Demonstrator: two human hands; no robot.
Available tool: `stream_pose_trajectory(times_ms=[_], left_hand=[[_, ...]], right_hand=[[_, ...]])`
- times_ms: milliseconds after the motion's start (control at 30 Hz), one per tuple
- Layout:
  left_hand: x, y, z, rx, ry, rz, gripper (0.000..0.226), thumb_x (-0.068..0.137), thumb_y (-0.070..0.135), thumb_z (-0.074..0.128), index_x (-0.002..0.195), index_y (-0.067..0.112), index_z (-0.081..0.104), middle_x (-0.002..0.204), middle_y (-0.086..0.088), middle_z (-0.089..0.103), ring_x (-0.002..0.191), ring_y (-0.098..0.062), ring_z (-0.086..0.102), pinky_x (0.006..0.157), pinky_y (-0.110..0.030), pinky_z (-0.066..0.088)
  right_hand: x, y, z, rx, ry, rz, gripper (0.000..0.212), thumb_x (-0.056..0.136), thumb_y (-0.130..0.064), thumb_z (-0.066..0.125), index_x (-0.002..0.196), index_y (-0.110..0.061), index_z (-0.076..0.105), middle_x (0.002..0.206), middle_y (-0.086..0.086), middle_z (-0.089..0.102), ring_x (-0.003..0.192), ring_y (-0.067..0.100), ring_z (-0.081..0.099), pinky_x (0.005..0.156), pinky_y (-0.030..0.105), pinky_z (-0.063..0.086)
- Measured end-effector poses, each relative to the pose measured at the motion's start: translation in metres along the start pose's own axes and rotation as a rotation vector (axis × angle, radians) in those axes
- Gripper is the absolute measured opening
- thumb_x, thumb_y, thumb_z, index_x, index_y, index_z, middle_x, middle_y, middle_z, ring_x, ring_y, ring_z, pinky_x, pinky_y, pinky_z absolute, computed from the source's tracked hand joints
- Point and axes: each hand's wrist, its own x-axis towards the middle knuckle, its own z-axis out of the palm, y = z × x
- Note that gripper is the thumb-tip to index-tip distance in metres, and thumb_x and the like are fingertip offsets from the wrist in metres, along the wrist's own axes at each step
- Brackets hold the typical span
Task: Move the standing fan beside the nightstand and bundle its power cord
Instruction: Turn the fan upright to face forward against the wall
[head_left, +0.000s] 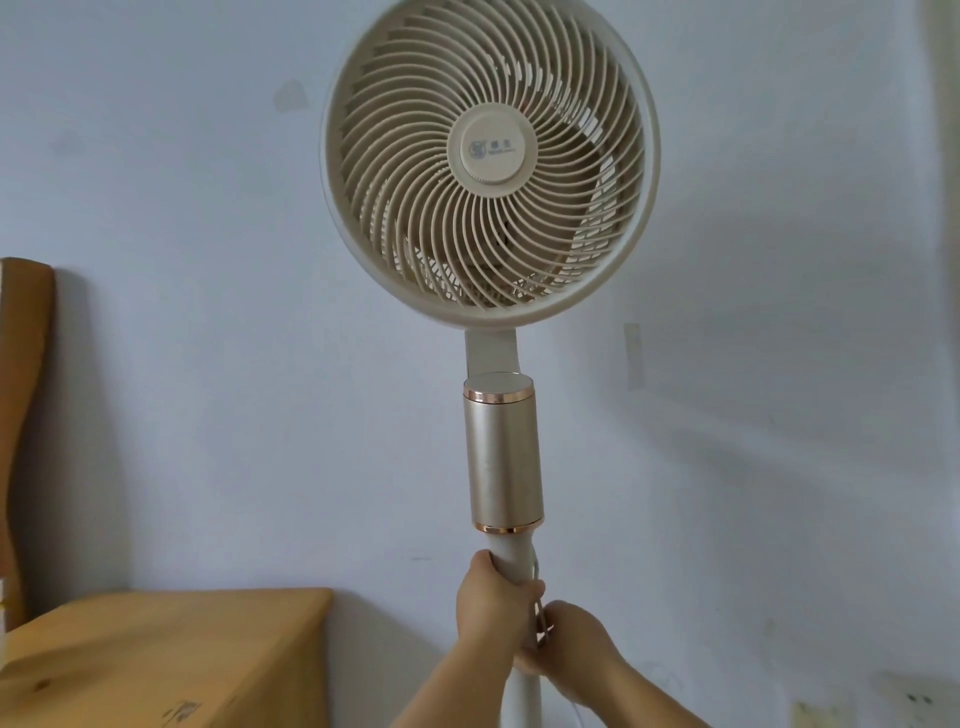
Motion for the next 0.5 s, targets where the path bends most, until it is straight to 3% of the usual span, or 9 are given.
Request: stream_pose_trajectory(times_ms=[133, 267, 400, 500], left_hand=[[-0.002, 0.004, 0.001, 0.015, 0.001, -0.013, 0.028, 0.077, 0.019, 0.066, 0.092, 0.02, 0.043, 0.078, 0.011, 0.052, 0.076, -0.014, 0.054, 0.065, -0.024, 0.042], [-0.004, 0.01, 0.001, 0.031, -0.018, -0.037, 0.031, 0.076, 0.021, 0.067, 0.096, 0.017, 0.044, 0.084, 0.005, 0.055, 0.083, -0.019, 0.056, 0.071, -0.029, 0.046], [-0.009, 0.015, -0.006, 0.027, -0.026, -0.04, 0.034, 0.076, 0.021, 0.068, 0.101, 0.015, 0.045, 0.098, -0.002, 0.059, 0.089, -0.022, 0.059, 0.077, -0.032, 0.05], [-0.016, 0.021, -0.011, 0.025, -0.052, -0.039, 0.037, 0.078, 0.022, 0.067, 0.106, 0.014, 0.044, 0.095, -0.003, 0.058, 0.092, -0.026, 0.061, 0.072, -0.031, 0.048]], right_hand=[[-0.005, -0.002, -0.009, -0.015, -0.014, -0.012, 0.031, 0.077, -0.044, 0.056, 0.085, -0.014, 0.059, 0.081, -0.004, 0.057, 0.076, 0.015, 0.053, 0.062, 0.022, 0.037], [-0.014, -0.007, -0.018, 0.007, -0.043, 0.005, 0.037, 0.08, -0.041, 0.056, 0.059, -0.017, 0.038, 0.071, 0.004, 0.048, 0.068, 0.019, 0.042, 0.059, 0.028, 0.03], [-0.023, -0.013, -0.025, 0.025, -0.055, 0.018, 0.033, 0.082, -0.038, 0.057, 0.065, -0.014, 0.044, 0.073, 0.007, 0.049, 0.067, 0.021, 0.044, 0.063, 0.026, 0.033], [-0.026, -0.018, -0.032, 0.042, -0.057, 0.048, 0.026, 0.084, -0.029, 0.058, 0.068, -0.01, 0.049, 0.07, 0.006, 0.051, 0.067, 0.021, 0.047, 0.065, 0.026, 0.038]])
